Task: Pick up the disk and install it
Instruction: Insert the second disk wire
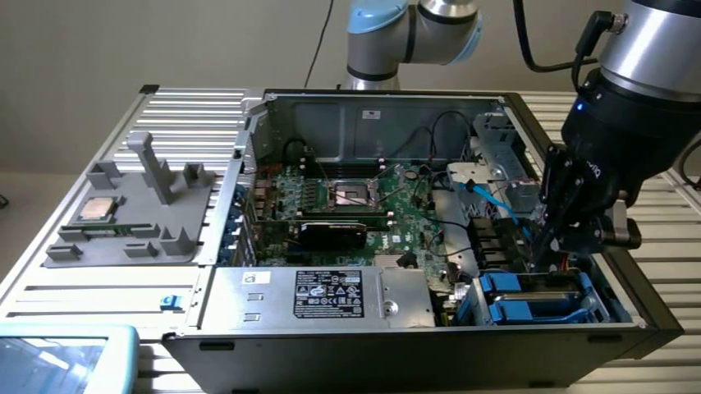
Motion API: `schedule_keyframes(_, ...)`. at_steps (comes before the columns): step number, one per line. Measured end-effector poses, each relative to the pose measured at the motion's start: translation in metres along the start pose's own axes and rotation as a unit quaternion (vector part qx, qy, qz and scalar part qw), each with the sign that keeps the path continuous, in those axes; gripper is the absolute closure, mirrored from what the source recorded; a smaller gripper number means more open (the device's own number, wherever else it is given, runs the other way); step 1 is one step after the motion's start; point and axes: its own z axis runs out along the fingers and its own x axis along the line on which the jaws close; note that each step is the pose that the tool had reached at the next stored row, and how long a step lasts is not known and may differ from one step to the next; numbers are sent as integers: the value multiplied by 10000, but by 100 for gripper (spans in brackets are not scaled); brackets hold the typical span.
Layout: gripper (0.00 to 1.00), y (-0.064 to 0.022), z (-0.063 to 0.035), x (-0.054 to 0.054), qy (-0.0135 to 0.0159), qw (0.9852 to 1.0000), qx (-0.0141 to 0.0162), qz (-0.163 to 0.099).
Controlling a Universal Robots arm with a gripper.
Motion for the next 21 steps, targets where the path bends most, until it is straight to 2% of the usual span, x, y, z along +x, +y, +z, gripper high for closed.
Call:
schedule_keyframes(9, 84, 11, 50, -21, 0, 9998, -16, -174)
schedule_keyframes(16, 84, 12, 95, -19, 1, 9987, -46, -514)
schedule_keyframes(21, 84, 13, 110, -22, 0, 9981, -50, -609)
